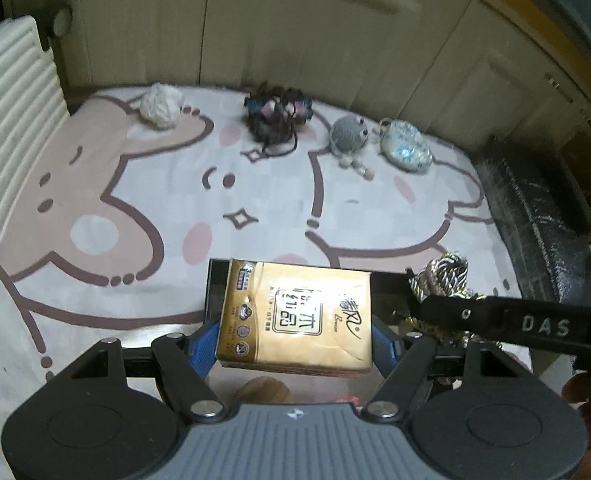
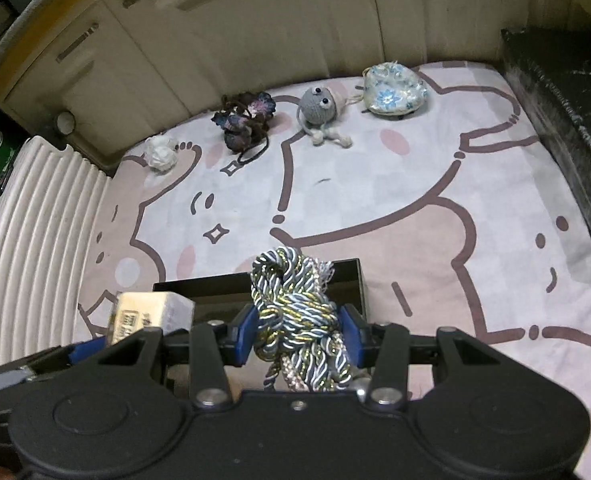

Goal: Organize objects
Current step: 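Carry the tissue pack with the left gripper while the right gripper carries the rope to the black box, then lower the tissue pack into the box with the left gripper while the right gripper releases the rope there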

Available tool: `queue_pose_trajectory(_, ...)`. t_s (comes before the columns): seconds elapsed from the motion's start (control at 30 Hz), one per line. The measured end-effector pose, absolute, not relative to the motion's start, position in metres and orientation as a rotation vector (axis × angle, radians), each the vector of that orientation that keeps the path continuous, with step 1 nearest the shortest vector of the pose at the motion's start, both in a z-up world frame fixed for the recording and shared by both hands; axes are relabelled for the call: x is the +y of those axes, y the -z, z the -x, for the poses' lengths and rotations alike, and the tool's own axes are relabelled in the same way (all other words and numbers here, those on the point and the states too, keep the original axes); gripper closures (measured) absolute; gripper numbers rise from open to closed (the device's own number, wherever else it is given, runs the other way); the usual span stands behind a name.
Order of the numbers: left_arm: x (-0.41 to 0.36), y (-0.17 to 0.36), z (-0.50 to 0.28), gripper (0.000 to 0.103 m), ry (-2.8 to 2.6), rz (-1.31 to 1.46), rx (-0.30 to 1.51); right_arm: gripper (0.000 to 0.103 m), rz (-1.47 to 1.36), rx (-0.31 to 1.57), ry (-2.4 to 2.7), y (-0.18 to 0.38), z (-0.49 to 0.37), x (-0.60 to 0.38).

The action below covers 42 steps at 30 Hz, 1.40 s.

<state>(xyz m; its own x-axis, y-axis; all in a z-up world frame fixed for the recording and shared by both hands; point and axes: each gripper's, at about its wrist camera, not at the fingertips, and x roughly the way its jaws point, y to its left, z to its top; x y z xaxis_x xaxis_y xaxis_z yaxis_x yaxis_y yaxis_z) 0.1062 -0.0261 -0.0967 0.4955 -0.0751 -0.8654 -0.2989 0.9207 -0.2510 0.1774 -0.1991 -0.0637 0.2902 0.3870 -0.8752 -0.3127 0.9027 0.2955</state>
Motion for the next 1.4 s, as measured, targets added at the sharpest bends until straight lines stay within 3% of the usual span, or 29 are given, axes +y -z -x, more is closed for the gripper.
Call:
queue_pose_trajectory(0.53,-0.024,0.121,-0.121,0.028,-0.145,0.438,1.106,0.057,-0.103,1.246,-0.455,0.075,-0.187,-0.192)
queue_pose_trajectory(0.6,-0.021,0.125,-0.122,0.027,-0.157,0.448,1.116,0.057,-0.097,1.248,-0.458,0.076,-0.187,-0.191)
queue_pose_trajectory(0.67,-0.019,0.127,-0.122,0.017,-0.171,0.454,1.130,0.057,-0.094,1.251,-0.457,0.076,-0.188,-0.191)
queue_pose_trajectory(0.9,-0.021,0.115,-0.114,0.009,-0.164,0.399,1.121,0.056,-0.091,1.276,-0.449,0.082,-0.190,-0.190)
queue_pose_trajectory(0.97,-0.021,0.114,-0.114,0.009,-0.177,0.367,1.121,0.054,-0.081,1.287,-0.447,0.085,-0.190,-0.187)
queue_pose_trajectory(1.03,-0.019,0.115,-0.114,0.009,-0.188,0.366,1.133,0.032,-0.064,1.286,-0.437,0.085,-0.190,-0.185)
queue_pose_trajectory(1.07,-0.017,0.117,-0.115,0.009,-0.191,0.371,1.139,0.029,-0.060,1.280,-0.430,0.084,-0.189,-0.185)
queue_pose_trajectory(1.4,-0.017,0.116,-0.114,0.006,-0.197,0.365,1.149,0.026,-0.005,1.278,-0.404,0.082,-0.189,-0.187)
